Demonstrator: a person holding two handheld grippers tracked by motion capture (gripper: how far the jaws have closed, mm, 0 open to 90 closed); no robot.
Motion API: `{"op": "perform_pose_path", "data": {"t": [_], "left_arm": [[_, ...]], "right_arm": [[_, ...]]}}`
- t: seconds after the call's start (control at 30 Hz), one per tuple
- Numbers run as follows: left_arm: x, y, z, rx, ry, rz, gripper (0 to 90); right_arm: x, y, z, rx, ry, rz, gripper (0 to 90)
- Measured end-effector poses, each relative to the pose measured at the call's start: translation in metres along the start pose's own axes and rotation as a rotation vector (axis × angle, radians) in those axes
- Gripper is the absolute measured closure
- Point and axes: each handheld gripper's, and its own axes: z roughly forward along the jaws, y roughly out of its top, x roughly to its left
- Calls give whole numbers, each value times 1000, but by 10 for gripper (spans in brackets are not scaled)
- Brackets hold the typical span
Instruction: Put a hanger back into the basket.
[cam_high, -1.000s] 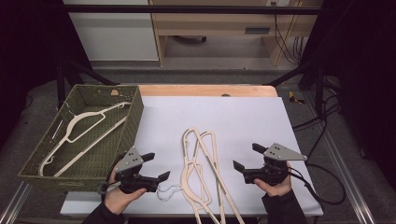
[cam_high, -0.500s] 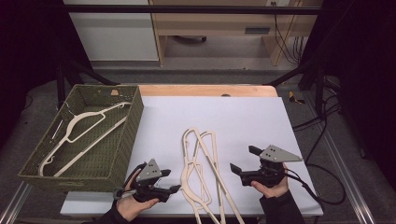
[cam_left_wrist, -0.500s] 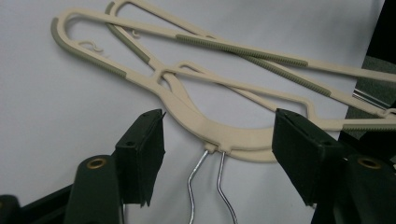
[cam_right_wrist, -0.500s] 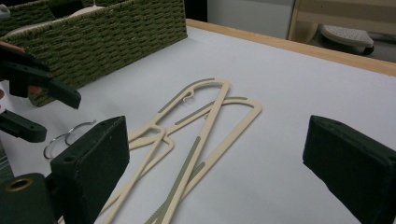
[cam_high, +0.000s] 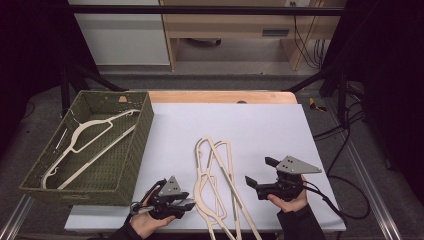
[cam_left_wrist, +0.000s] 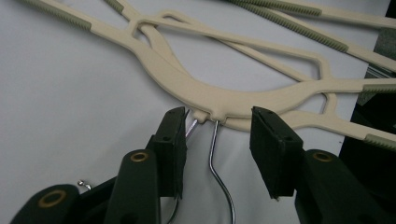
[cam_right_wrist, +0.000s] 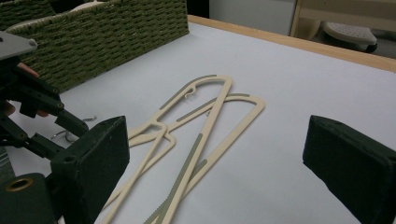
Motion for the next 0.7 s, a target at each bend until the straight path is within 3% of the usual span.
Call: {"op": "perform_pose_path", "data": {"t": [0.2,0.7], "left_arm": [[0,-3,7,42,5,-3,653],[2,0,9,87,32,-15,839]], "right_arm": [[0,-1,1,1,6,-3,73],[0,0,1,-2,9,-2,70]]}}
